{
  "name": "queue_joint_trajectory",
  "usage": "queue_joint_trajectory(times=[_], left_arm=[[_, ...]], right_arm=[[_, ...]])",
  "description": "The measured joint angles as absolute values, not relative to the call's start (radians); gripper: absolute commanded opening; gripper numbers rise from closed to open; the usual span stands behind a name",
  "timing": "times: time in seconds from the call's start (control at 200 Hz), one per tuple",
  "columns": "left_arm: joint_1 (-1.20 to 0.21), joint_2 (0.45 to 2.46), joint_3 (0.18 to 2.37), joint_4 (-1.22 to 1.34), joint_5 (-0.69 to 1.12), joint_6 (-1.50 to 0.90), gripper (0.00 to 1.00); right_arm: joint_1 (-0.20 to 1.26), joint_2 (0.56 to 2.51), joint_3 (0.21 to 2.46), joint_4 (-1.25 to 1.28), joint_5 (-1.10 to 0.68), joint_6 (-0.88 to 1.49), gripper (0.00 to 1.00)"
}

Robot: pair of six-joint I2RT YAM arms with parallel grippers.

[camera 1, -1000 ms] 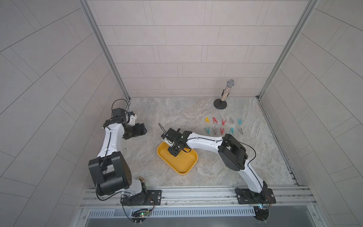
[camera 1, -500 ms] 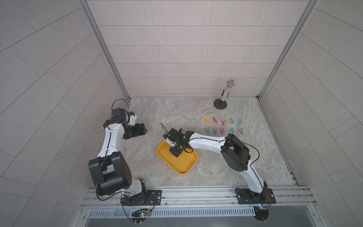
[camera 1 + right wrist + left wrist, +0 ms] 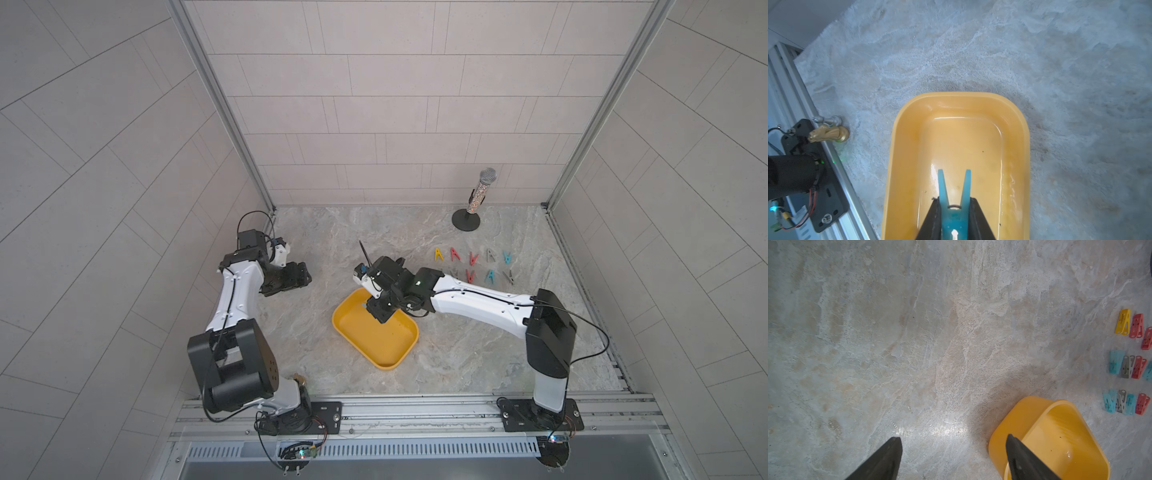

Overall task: Take the clothespins out of the storage box
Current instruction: Place the clothespin at the center of the board.

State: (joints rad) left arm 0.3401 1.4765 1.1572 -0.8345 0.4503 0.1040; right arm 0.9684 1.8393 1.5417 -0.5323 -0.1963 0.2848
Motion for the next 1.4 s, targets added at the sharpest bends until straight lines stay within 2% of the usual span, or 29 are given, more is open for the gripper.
queue_joint_trajectory(times=[0.2, 0.731, 1.151, 1.401], left_arm=[[0.340, 1.484, 1.157, -0.834, 0.453, 0.104, 0.86], [0.340, 1.496, 1.157, -0.834, 0.458, 0.104, 0.86], [0.340, 1.498, 1.157, -0.834, 0.470, 0.104, 0.86], [0.340, 1.498, 1.157, -0.834, 0.471, 0.104, 0.86]], right_arm=[[0.871, 1.689, 1.399, -0.521, -0.173, 0.345, 0.11], [0.476, 1.396, 0.985, -0.599, -0.076, 0.447, 0.11], [0.201, 1.449, 0.951, -0.714, 0.070, 0.425, 0.12], [0.136, 1.567, 0.985, -0.725, 0.134, 0.411, 0.14]])
